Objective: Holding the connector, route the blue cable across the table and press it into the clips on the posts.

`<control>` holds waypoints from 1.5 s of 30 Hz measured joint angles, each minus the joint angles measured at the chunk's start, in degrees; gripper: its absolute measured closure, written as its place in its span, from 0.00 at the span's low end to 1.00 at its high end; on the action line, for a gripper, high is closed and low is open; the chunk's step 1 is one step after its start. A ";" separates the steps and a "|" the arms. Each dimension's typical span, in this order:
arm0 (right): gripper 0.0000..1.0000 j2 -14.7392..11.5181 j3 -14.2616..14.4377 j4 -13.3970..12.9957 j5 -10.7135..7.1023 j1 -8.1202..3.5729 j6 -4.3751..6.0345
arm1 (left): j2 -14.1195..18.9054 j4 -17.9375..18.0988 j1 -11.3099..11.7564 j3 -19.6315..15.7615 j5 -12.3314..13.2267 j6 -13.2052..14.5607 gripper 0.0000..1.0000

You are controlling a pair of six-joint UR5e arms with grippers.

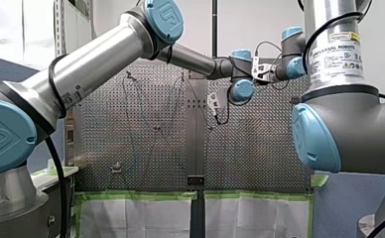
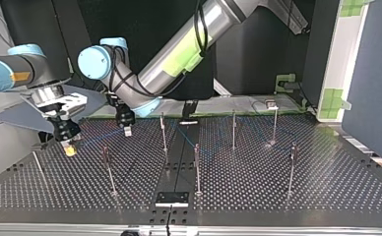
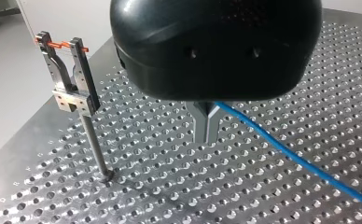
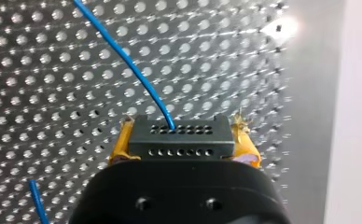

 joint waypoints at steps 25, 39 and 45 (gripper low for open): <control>1.00 -3.06 -0.29 -0.34 -2.36 0.36 1.78 | 3.91 4.51 3.26 0.19 4.81 4.05 1.00; 1.00 -0.97 -2.62 -1.93 -3.59 -0.27 3.50 | 3.59 8.04 7.30 0.11 11.50 5.34 1.00; 1.00 -0.82 -3.22 -2.10 -3.68 -0.73 3.89 | 3.10 7.97 7.89 0.09 13.73 5.36 1.00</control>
